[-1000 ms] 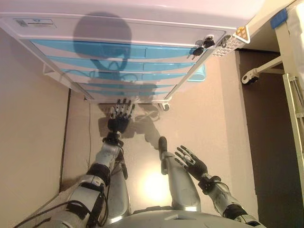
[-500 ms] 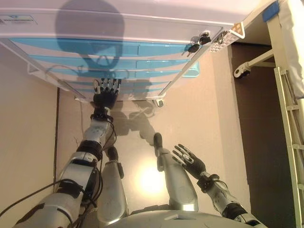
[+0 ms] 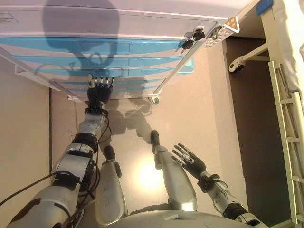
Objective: Open the drawer and pick up the medicine
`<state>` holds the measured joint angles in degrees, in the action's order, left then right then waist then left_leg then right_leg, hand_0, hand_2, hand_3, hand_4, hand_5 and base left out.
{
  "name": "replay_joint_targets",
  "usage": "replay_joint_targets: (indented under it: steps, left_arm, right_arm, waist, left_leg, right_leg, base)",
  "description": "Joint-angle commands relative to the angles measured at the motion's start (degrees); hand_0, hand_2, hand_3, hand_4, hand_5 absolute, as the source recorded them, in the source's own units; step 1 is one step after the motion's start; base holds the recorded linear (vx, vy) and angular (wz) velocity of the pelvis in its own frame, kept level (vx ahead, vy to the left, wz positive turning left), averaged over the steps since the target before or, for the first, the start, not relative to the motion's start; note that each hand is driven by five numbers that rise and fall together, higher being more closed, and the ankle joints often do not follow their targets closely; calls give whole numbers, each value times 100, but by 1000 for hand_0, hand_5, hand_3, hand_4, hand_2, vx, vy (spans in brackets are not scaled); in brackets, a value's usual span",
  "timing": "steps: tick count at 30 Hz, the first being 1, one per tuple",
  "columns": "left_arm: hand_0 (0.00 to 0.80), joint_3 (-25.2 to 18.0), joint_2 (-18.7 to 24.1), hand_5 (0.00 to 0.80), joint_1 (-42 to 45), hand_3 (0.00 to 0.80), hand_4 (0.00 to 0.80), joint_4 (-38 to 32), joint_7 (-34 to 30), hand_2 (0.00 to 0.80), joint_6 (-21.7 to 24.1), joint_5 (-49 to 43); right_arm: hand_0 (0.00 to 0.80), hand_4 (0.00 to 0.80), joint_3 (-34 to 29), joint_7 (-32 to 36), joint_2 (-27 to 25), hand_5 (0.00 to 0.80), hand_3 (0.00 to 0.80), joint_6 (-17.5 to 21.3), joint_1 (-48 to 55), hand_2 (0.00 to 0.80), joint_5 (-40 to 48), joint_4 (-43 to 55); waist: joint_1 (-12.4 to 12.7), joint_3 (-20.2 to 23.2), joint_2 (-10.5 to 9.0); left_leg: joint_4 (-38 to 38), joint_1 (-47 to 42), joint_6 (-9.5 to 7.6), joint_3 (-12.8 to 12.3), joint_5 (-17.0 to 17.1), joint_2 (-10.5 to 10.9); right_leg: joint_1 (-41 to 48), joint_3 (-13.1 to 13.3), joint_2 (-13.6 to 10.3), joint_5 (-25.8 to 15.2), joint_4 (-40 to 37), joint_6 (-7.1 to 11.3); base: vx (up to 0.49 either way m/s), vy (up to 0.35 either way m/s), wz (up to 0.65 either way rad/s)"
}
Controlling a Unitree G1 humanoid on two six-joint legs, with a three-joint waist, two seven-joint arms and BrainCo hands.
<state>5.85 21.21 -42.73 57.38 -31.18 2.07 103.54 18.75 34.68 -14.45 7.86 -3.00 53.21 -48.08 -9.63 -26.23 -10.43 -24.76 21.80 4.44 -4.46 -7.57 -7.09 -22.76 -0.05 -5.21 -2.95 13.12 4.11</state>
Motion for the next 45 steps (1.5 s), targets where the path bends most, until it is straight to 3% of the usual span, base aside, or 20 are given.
replay_joint_targets:
  steps: [1,8,16,35,45]
  left_arm:
    - [800,-205,288,800,-804,800,800,-667,-550,800,345,120]
    - [800,-174,204,800,-587,800,800,-950,-725,800,360,107]
    - [800,-170,-175,800,176,800,800,-942,-1013,800,275,204]
    - [800,-320,-889,800,1830,800,800,22,-1627,800,20,-254]
    - [800,-413,-976,800,2337,800,800,467,-1304,800,-162,-380]
  right_arm:
    - [0,0,366,134,-143,0,0,-56,491,0,24,259]
    - [0,0,313,70,-131,0,0,-88,490,0,17,308]
    - [0,0,186,-14,-93,0,0,-132,459,0,-112,287]
    - [0,0,-124,-40,0,0,0,-266,422,0,-440,306]
    - [0,0,-265,-12,81,0,0,-241,388,0,-558,159]
  waist:
    - [51,-66,109]
    - [123,-54,159]
    - [244,-38,233]
    - [510,-101,225]
    - [640,-128,224]
  left_leg:
    - [299,117,-257,-12,478,49]
    - [432,34,-249,11,529,93]
    - [604,-103,-248,77,611,147]
    - [766,-222,-263,308,743,191]
    - [752,-198,-267,390,775,204]
  right_leg:
    - [120,-36,162,235,431,-137]
    - [186,-104,148,243,388,-164]
    - [297,-204,125,259,350,-184]
    - [393,-415,170,331,433,-186]
    - [401,-533,179,348,469,-172]
  base:
    - [0,0,0]
    - [0,0,0]
    - [0,0,0]
    - [2,-8,3]
    - [0,0,0]
